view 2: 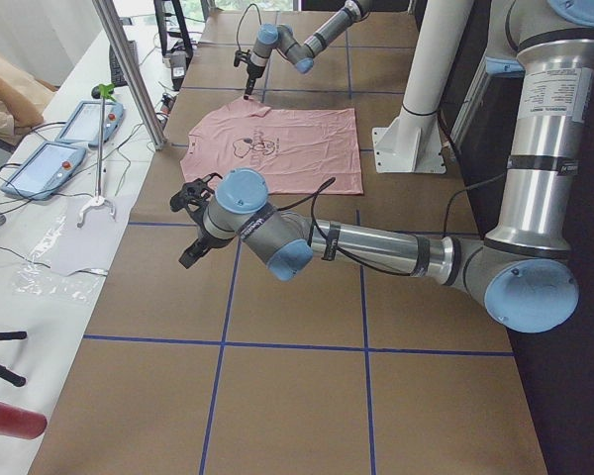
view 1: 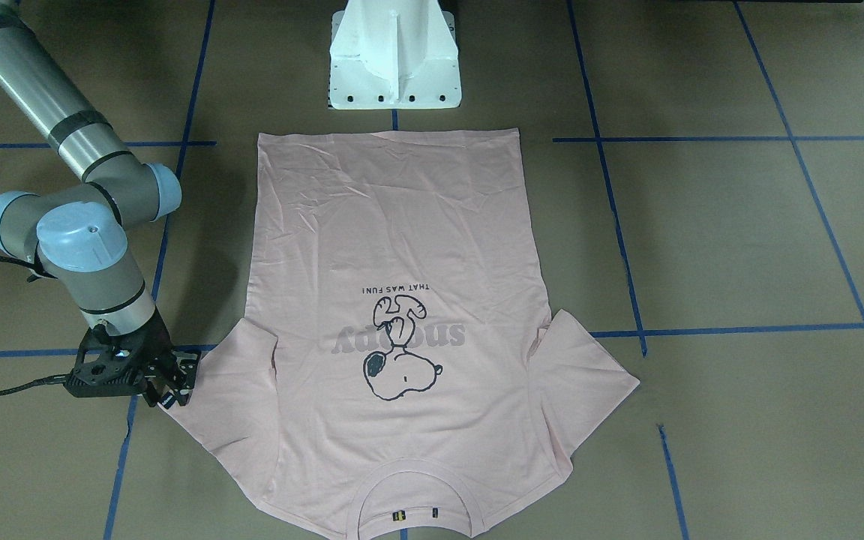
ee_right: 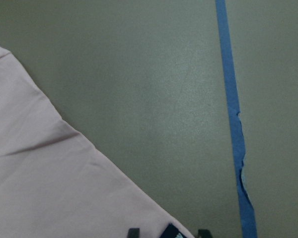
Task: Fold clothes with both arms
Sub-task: 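Fold the sleeve nearest the right gripper inward over the shirt body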
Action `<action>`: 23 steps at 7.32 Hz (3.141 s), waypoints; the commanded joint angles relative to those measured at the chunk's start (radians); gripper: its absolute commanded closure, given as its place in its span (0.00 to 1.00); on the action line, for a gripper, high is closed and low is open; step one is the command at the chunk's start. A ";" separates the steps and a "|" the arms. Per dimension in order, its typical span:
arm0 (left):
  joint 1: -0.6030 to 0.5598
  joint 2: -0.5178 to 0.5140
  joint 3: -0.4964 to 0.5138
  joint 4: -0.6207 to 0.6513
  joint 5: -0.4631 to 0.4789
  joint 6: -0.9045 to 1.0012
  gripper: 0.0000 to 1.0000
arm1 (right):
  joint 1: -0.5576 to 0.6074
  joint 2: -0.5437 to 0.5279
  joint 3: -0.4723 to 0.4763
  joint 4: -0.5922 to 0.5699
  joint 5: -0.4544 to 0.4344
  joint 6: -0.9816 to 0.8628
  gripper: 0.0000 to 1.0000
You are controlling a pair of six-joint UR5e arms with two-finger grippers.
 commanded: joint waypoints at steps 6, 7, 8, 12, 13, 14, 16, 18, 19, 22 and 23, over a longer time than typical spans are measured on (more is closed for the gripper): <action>0.000 0.011 0.000 0.000 0.000 0.002 0.00 | -0.075 0.171 0.013 -0.123 -0.102 0.182 1.00; 0.000 0.011 0.000 0.000 0.000 0.002 0.00 | -0.130 0.254 0.007 -0.257 -0.192 0.272 1.00; 0.000 0.011 0.000 0.000 0.000 0.002 0.00 | -0.166 0.289 -0.023 -0.264 -0.252 0.299 1.00; 0.000 0.013 -0.003 -0.002 0.000 -0.001 0.00 | -0.186 0.334 -0.074 -0.258 -0.267 0.278 0.00; 0.000 0.013 0.002 -0.003 0.000 0.001 0.00 | -0.168 0.343 -0.064 -0.258 -0.229 0.194 0.00; 0.014 0.013 0.002 -0.005 -0.005 -0.009 0.00 | -0.116 0.328 -0.029 -0.267 -0.087 0.136 0.00; 0.136 -0.012 -0.003 -0.038 0.003 -0.276 0.01 | -0.004 0.185 0.127 -0.269 0.101 -0.050 0.00; 0.239 -0.079 0.008 -0.048 0.114 -0.495 0.18 | 0.155 0.015 0.269 -0.267 0.307 -0.249 0.00; 0.303 -0.114 0.011 -0.046 0.177 -0.586 0.22 | 0.228 -0.065 0.304 -0.261 0.386 -0.355 0.00; 0.486 -0.264 0.139 -0.051 0.410 -0.816 0.30 | 0.394 -0.228 0.324 -0.253 0.494 -0.633 0.00; 0.538 -0.326 0.213 -0.052 0.495 -0.879 0.32 | 0.397 -0.235 0.324 -0.253 0.486 -0.634 0.00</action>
